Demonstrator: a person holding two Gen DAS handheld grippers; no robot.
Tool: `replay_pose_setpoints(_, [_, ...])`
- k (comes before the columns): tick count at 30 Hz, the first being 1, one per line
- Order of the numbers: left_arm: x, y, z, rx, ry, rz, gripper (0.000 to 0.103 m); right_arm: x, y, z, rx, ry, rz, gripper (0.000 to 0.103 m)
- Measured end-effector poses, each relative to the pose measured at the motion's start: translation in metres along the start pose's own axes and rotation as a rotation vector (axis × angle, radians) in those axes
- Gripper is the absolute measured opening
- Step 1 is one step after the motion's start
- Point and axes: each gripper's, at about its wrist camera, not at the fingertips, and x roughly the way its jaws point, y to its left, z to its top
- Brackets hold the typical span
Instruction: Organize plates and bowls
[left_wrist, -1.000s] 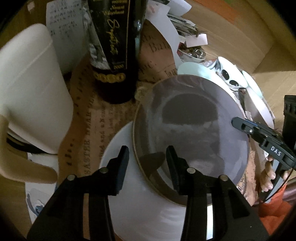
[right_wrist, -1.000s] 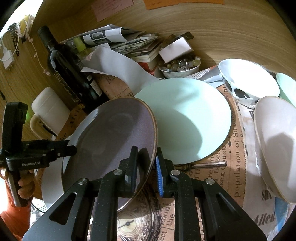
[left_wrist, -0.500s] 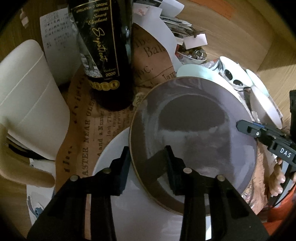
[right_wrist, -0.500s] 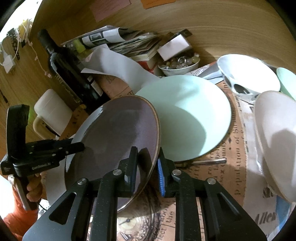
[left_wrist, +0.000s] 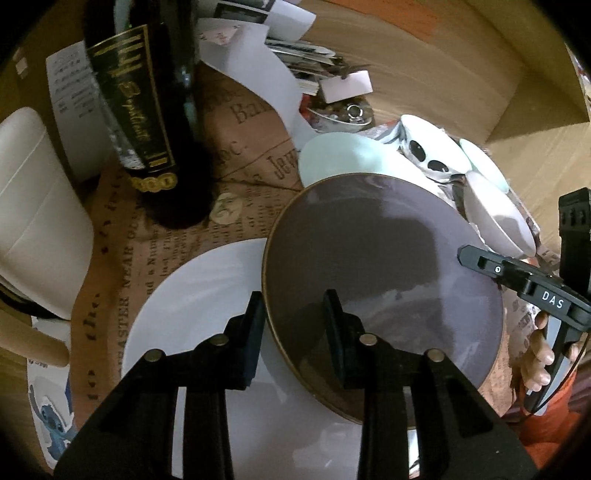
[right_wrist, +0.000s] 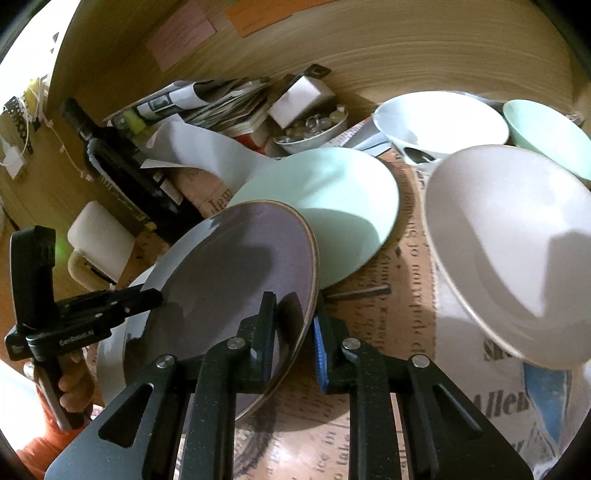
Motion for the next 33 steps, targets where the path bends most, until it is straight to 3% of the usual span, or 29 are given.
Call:
replay_pose_setpoints(9, [0.005,-0.008,0.003,0.028,0.003,-0.034,0.031,-0.003,-0.010,-0.004,0.019,-0.007,0.005,0.016])
replay_pose_setpoints(14, [0.008,0.001,0.003,-0.006,0.043,-0.112,0.030,-0.003,-0.010,-0.003,0.012,-0.007,0.007,0.016])
replay_pose_setpoints(21, [0.001,-0.009,0.002,0.013,0.015,-0.057,0.030,-0.004,-0.012,-0.005,0.028,0.007,0.011,0.017])
replay_pose_setpoints(33, [-0.016,-0.029,-0.005,0.025,-0.043,-0.028,0.029,-0.029,-0.012,-0.011,0.018,-0.038,0.003,0.017])
